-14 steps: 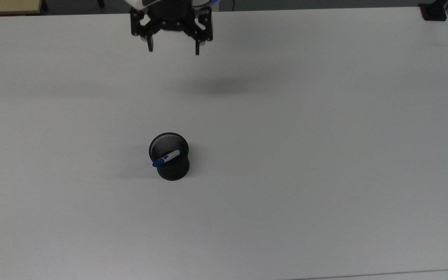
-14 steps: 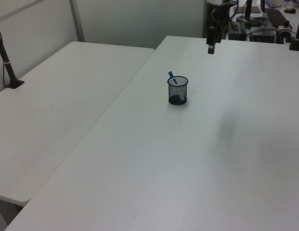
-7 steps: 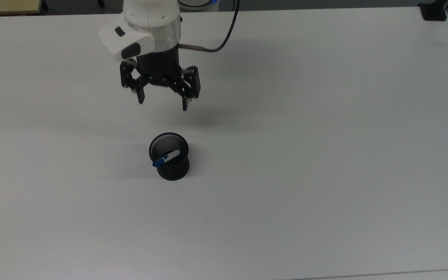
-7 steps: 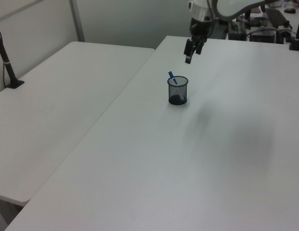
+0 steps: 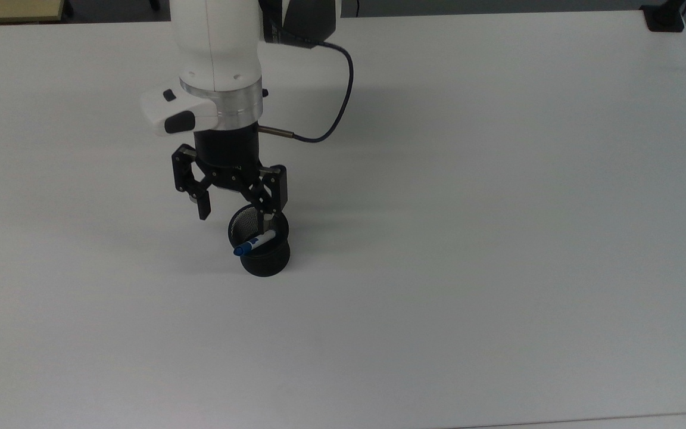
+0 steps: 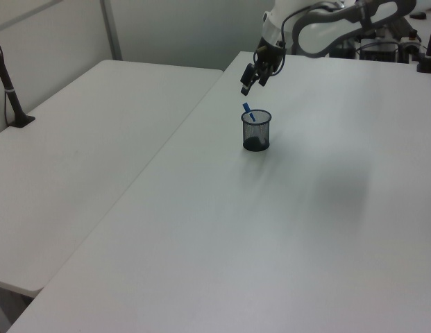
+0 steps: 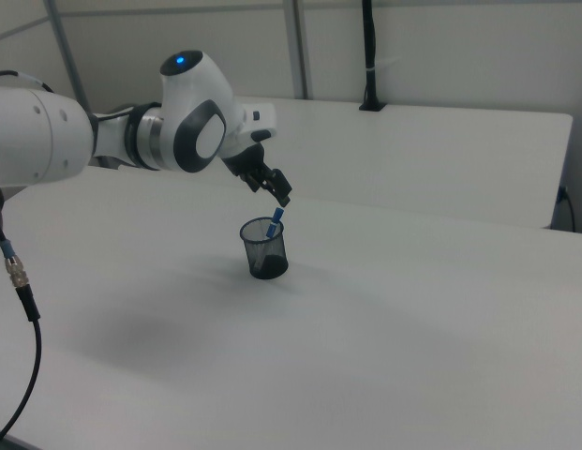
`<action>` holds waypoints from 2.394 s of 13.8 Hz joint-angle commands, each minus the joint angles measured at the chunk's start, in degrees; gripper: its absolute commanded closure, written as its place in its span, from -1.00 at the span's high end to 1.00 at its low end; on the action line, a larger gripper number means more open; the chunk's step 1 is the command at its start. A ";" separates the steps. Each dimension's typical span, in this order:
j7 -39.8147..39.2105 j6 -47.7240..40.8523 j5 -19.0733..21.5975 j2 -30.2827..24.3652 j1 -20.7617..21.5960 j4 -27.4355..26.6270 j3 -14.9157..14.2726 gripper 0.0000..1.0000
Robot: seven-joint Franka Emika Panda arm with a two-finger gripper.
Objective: Remove the marker
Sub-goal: 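Close the gripper on the blue-capped marker inside the cup, then lift the marker straight up out of the mesh cup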
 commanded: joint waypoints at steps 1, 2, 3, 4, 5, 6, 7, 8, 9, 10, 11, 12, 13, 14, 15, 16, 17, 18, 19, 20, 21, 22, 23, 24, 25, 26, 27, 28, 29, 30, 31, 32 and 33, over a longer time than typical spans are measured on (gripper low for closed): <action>3.24 4.26 -4.06 3.32 0.57 0.56 -0.43 0.57; 3.94 5.15 -5.21 3.94 0.66 0.56 -0.43 0.46; 4.99 6.55 -6.70 4.64 0.75 0.56 -0.43 0.26; 5.44 7.00 -7.50 5.17 0.75 0.56 -0.34 0.15; 5.62 7.00 -8.03 5.35 0.83 0.56 -0.34 0.00; 5.62 7.00 -8.47 5.52 0.83 0.47 -0.34 -0.11; 5.62 7.00 -8.82 5.61 0.92 0.47 -0.34 -0.24; 5.62 7.00 -9.17 5.70 0.92 0.47 -0.34 -0.36; 5.71 7.00 -9.17 5.70 0.92 0.47 -0.34 -0.49; 5.79 7.00 -9.17 5.61 0.92 0.47 -0.34 -0.55; 5.97 7.00 -9.17 5.61 0.92 0.47 -0.34 -0.56; 5.97 7.09 -9.17 5.61 0.92 0.47 -0.34 -0.58; 5.97 7.09 -9.17 5.61 0.92 0.47 -0.34 -0.64; 5.97 7.09 -9.09 5.53 0.84 0.56 -0.34 -0.68; 5.97 7.00 -8.83 5.09 0.83 0.56 -0.34 -0.68; 6.06 6.91 -8.47 4.13 0.66 0.56 -0.34 -0.68; 6.06 6.83 -8.38 3.08 0.48 0.56 -0.34 -0.70; 6.06 6.82 -8.38 2.11 0.40 0.56 -0.43 -0.70; 5.97 6.82 -8.38 1.23 0.31 0.56 -0.43 -0.72; 5.97 6.74 -8.30 0.26 0.22 0.64 -0.43 -0.72; 5.88 6.65 -8.30 -0.79 0.31 0.65 -0.52 -0.73; 5.88 6.30 -8.21 -2.63 0.22 0.65 -0.43 -0.73; 5.97 5.95 -8.03 -4.21 0.31 0.56 -0.34 -0.73; 5.97 4.47 -7.60 -4.93 0.48 0.64 -0.34 -0.73; 5.97 2.54 -6.98 -5.98 0.92 0.99 0.09 -0.73; 5.97 1.04 -6.80 -6.16 1.44 1.17 0.27 -0.73; 5.97 -0.89 -6.80 -6.08 2.32 1.43 0.36 -0.73; 5.88 -2.39 -6.80 -5.90 3.81 1.44 0.36 -0.73; 5.97 -3.80 -6.80 -5.64 5.48 1.35 0.36 -0.73; 5.88 -5.03 -6.80 -5.20 6.80 1.17 0.36 -0.73; 5.88 -5.82 -6.80 -4.59 7.77 1.09 0.36 -0.73; 5.97 -6.27 -6.80 -3.02 9.26 1.00 0.36 -0.73; 5.97 -6.27 -6.80 -1.78 10.06 1.00 0.36 -0.73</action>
